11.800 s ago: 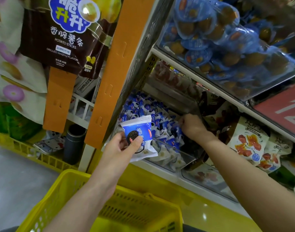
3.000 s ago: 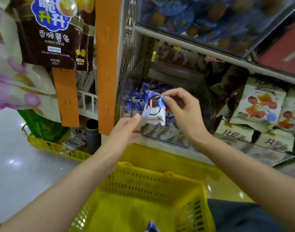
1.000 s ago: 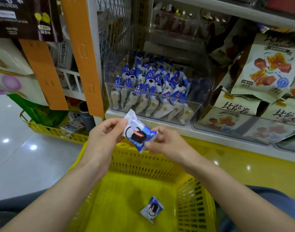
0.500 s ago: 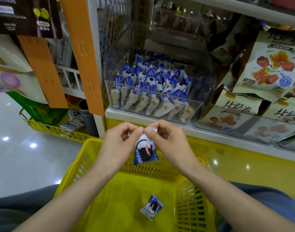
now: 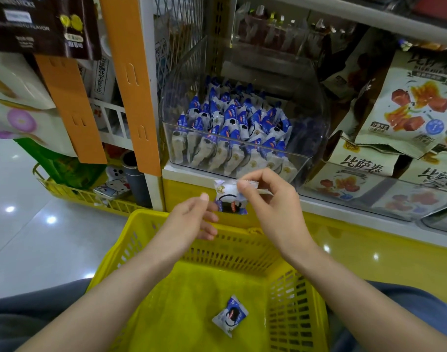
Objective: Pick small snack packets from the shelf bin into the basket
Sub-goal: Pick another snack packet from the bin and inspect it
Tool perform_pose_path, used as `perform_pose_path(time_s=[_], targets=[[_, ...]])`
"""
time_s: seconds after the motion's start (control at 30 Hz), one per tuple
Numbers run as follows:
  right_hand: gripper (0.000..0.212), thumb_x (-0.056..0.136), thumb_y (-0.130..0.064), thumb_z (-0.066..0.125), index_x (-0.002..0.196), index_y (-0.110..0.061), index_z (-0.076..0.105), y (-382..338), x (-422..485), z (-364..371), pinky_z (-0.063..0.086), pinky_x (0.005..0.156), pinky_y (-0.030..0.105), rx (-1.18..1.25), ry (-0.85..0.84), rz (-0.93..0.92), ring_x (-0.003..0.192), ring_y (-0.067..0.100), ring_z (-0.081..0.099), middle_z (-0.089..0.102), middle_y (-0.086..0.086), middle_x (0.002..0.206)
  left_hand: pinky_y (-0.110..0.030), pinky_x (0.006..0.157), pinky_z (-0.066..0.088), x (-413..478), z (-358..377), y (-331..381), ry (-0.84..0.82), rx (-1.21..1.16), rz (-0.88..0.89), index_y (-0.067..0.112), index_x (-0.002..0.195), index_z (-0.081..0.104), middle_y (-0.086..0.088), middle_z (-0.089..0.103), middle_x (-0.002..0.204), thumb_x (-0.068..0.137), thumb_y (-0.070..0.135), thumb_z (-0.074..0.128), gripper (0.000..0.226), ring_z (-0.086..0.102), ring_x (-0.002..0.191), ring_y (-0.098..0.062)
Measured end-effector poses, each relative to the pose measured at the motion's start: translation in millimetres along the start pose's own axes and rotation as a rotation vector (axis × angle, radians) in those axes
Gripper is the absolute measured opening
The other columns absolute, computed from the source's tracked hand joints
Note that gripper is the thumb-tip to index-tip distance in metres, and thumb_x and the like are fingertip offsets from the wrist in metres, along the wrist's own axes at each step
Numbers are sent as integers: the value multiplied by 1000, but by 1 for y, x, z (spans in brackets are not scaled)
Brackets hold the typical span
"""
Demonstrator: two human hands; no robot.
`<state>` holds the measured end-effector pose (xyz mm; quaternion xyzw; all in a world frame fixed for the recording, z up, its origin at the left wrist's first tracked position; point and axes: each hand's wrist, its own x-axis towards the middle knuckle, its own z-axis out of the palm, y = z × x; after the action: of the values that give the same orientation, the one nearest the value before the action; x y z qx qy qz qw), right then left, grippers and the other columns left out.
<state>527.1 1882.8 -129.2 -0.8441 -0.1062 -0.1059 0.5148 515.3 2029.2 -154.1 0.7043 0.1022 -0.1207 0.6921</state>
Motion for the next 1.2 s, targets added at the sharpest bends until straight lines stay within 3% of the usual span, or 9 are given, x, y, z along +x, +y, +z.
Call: perform_pose_path(time_s=[0.13, 0.3, 0.43, 0.53, 0.63, 0.77, 0.93, 1.1, 1.2], targets=[[3, 85, -13, 64, 84, -16, 65, 1, -7, 2, 45, 81, 16, -88, -82, -174, 89, 4, 57, 62, -5, 90, -28, 66, 54, 3, -10, 7, -83, -314, -81, 14, 90, 65, -7, 73, 84, 94, 44, 37, 41, 69, 75, -19], [14, 85, -25, 63, 88, -13, 70, 3, -12, 5, 40, 86, 20, -430, -177, -485, 99, 14, 51, 63, 2, 100, -20, 65, 53, -1, -8, 5, -31, -346, 43, 9, 108, 65, -6, 73, 95, 90, 16, 56, 22, 69, 82, -12], [8, 90, -27, 58, 91, -19, 60, -4, -14, 10, 44, 74, 18, -153, -97, -163, 82, 4, 54, 59, -5, 87, -32, 81, 50, 2, -8, 5, 134, -280, 122, 17, 114, 60, -2, 73, 97, 89, 13, 58, 26, 68, 89, -15], [9, 91, -30, 53, 89, -21, 51, -8, -9, 12, 52, 65, 25, 184, -41, 239, 68, 7, 57, 60, -2, 83, -29, 77, 50, 0, -6, 6, 86, -256, 169, 23, 111, 61, 1, 73, 97, 89, 15, 59, 24, 69, 91, -14], [19, 95, -27, 48, 106, -14, 55, -7, -6, 12, 51, 59, 14, 429, -167, 463, 70, -3, 62, 66, -1, 94, -24, 78, 50, -1, -2, 3, 23, -206, 201, 24, 107, 61, 2, 72, 97, 89, 15, 58, 21, 67, 92, -13], [17, 94, -17, 51, 107, -10, 59, -5, -7, 14, 55, 67, 20, 479, -191, 492, 79, 6, 64, 67, 7, 107, -6, 75, 41, -3, 0, -4, 196, 313, 423, 27, 106, 52, 5, 55, 109, 86, 15, 61, 25, 55, 98, -6], [4, 92, -14, 54, 95, -12, 52, -6, -7, 15, 49, 54, 14, 495, -155, 447, 66, 0, 64, 66, 8, 96, -4, 76, 41, -8, 4, -7, 182, 381, 459, 32, 116, 45, 13, 54, 110, 77, 28, 69, 46, 52, 96, 8], [14, 87, -12, 61, 98, -9, 52, -4, -5, 15, 55, 63, 19, 462, -171, 410, 72, 4, 65, 65, 12, 103, -10, 77, 45, -9, 1, -8, 82, 453, 451, 30, 130, 46, 15, 62, 102, 93, 29, 50, 38, 58, 92, 4], [20, 85, -17, 64, 103, -14, 54, -2, -5, 16, 54, 65, 21, 426, -190, 394, 80, 10, 65, 64, 7, 107, -26, 80, 50, -10, 1, -10, 37, 447, 422, 27, 128, 50, 0, 68, 95, 98, 25, 38, 33, 62, 84, -10]])
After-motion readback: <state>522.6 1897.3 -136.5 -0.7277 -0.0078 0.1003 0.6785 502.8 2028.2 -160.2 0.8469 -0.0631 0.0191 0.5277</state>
